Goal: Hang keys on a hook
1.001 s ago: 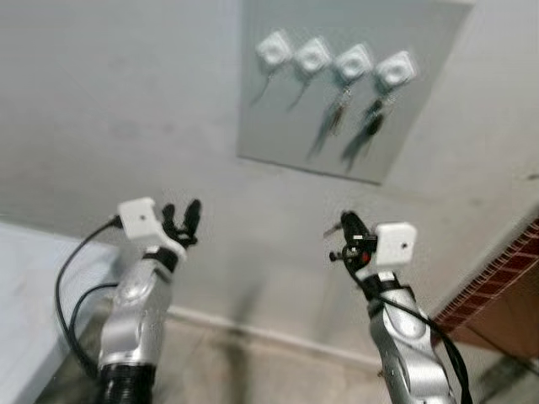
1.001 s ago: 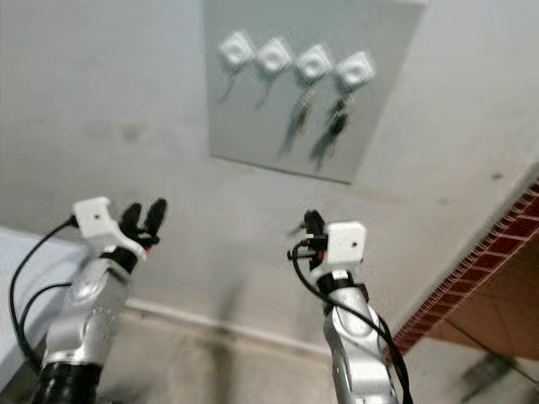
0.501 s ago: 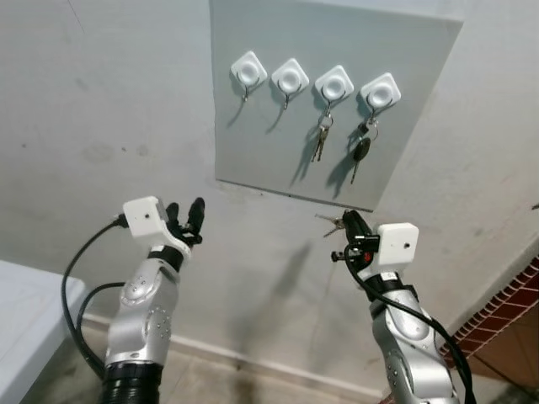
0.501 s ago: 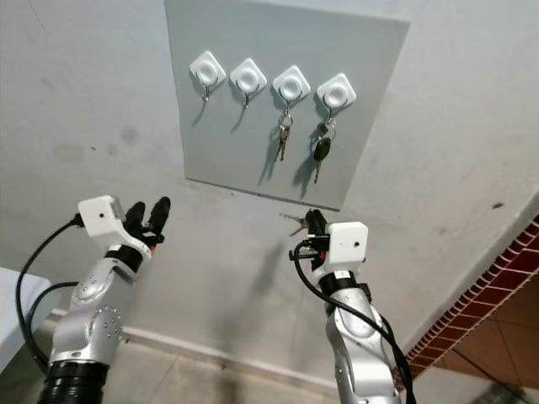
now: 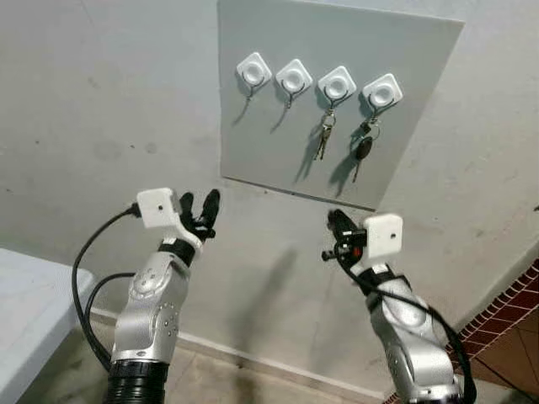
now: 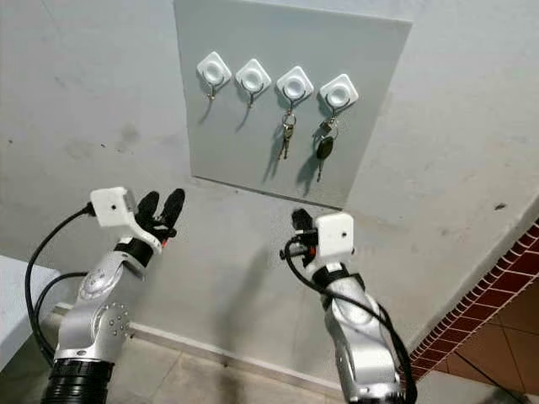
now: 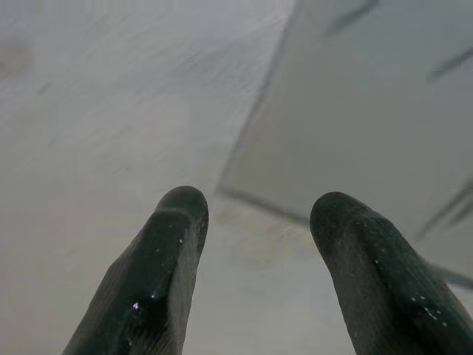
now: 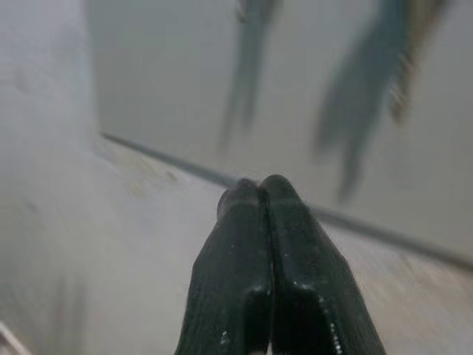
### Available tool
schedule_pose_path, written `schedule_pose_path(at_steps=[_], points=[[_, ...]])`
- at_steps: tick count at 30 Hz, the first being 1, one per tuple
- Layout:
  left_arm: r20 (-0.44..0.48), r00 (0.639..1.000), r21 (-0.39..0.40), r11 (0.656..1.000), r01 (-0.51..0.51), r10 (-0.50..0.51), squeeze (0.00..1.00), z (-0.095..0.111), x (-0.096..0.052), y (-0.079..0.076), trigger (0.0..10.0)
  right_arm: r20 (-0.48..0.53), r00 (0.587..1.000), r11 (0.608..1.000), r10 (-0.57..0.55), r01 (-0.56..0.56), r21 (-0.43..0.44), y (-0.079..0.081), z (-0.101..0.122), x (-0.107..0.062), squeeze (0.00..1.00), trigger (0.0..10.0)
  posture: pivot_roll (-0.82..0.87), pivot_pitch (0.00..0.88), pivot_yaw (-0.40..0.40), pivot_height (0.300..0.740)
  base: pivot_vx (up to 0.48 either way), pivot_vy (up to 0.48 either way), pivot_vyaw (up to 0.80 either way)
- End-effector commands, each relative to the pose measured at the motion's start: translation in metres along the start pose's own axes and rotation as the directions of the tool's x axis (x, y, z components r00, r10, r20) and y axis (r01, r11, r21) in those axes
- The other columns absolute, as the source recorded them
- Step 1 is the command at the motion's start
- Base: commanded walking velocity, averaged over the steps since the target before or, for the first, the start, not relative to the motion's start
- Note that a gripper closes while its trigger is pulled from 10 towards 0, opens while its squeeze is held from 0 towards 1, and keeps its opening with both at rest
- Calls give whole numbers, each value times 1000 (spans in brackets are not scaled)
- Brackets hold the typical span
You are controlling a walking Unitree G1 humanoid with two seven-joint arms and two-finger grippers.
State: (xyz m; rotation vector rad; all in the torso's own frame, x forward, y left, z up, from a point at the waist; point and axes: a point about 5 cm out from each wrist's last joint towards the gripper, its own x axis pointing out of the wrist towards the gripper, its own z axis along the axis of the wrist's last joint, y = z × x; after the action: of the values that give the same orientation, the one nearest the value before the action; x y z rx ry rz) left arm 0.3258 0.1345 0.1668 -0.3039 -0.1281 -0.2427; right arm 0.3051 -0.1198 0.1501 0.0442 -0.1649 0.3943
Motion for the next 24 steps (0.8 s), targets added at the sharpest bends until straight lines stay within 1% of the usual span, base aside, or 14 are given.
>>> schedule_pose_path(at_steps=[1,2,4,5,6,8,19,24], points=[[17,999,27,999,46,-47,0,9,4,-9,10000,30,998,999,49,-49,1,3,11,5,0,10000,76,0,-42,740,0,0,0],[26,997,30,997,69,-70,0,14,5,-12,10000,58,995,996,87,-87,-11,4,18,11,0,10000,76,0,-42,740,0,0,0],[30,995,43,995,91,-92,0,17,5,-16,10000,68,991,994,113,-113,-9,5,23,17,0,10000,80,0,-45,740,0,0,0],[35,992,50,992,117,-119,0,20,5,-21,10000,88,984,988,155,-155,-4,7,29,23,0,10000,84,0,-45,740,0,0,0],[35,992,50,992,117,-119,0,20,5,-21,10000,88,984,988,155,-155,-4,7,29,23,0,10000,84,0,-45,740,0,0,0],[33,988,62,987,147,-149,0,23,4,-26,10000,108,974,979,202,-202,-8,11,37,31,0,10000,84,0,-45,740,0,0,0],[31,977,56,976,210,-212,0,28,6,-41,10000,181,941,957,286,-290,-6,24,58,52,0,10000,92,1,-53,740,0,0,0],[34,973,56,973,226,-228,0,30,8,-45,10000,211,933,955,291,-297,-6,27,66,59,0,10000,92,2,-54,740,0,0,0]])
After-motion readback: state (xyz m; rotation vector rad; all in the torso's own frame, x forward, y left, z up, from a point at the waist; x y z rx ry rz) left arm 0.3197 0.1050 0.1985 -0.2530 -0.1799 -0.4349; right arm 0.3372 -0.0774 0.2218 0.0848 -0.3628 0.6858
